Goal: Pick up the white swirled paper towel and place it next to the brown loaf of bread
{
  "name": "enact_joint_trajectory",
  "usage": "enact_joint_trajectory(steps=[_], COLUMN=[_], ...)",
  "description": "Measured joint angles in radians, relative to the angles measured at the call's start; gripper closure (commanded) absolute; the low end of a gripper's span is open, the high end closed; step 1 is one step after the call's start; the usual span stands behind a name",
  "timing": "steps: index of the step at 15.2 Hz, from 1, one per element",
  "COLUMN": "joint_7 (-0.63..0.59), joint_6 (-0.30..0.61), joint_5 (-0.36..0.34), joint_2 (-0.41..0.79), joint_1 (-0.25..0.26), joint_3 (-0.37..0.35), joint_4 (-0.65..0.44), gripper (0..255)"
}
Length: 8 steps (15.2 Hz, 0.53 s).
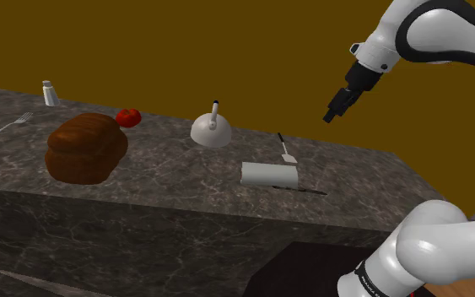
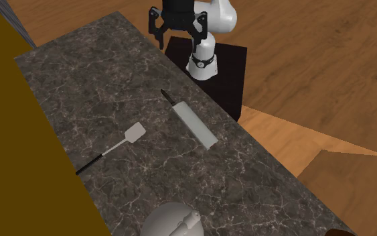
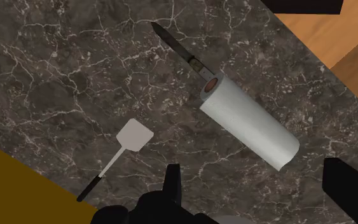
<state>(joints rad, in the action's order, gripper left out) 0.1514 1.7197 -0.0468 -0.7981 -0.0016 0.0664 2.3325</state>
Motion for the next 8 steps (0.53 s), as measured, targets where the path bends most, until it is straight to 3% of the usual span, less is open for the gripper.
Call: enact_joint_trajectory(steps=[8], joint_7=[0.153], joint_6=[0.136], joint_5=[0.015], joint_2=[0.151], joint_1=[0.073], joint_3=[0.044], joint_4=[0.052], gripper=[0])
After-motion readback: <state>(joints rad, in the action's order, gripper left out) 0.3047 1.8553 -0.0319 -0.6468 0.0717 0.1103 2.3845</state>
